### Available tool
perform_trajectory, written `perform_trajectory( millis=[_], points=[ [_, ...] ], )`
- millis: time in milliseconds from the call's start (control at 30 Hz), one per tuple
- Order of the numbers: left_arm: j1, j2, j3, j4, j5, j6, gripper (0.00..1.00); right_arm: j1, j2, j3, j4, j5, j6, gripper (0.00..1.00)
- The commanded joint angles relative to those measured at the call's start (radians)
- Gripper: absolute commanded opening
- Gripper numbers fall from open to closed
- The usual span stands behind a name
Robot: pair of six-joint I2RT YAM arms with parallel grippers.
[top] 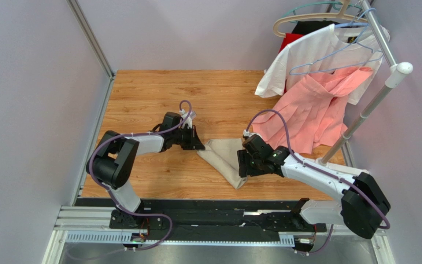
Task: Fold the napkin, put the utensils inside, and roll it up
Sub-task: Roll the napkin with the utensil
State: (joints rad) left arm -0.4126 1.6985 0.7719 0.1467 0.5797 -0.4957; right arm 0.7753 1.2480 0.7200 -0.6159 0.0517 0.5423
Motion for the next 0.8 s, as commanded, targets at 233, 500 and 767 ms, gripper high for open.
perform_trajectory(
  millis=[233, 500, 767],
  points=[
    [-0.003, 0.023, 0.085, -0.113, 0.005, 0.028, 0.00, 0.267, 0.043, 0.139, 0.117, 0.203, -0.194, 0.64],
    [-0.005, 0.044, 0.115, -0.177, 0.003, 0.042, 0.00, 0.381, 0.244, 0.208, 0.197, 0.373, -0.295, 0.65],
    [-0.005, 0.053, 0.132, -0.200, 0.008, 0.052, 0.00, 0.400, 0.333, 0.190, 0.243, 0.438, -0.314, 0.64]
  ],
)
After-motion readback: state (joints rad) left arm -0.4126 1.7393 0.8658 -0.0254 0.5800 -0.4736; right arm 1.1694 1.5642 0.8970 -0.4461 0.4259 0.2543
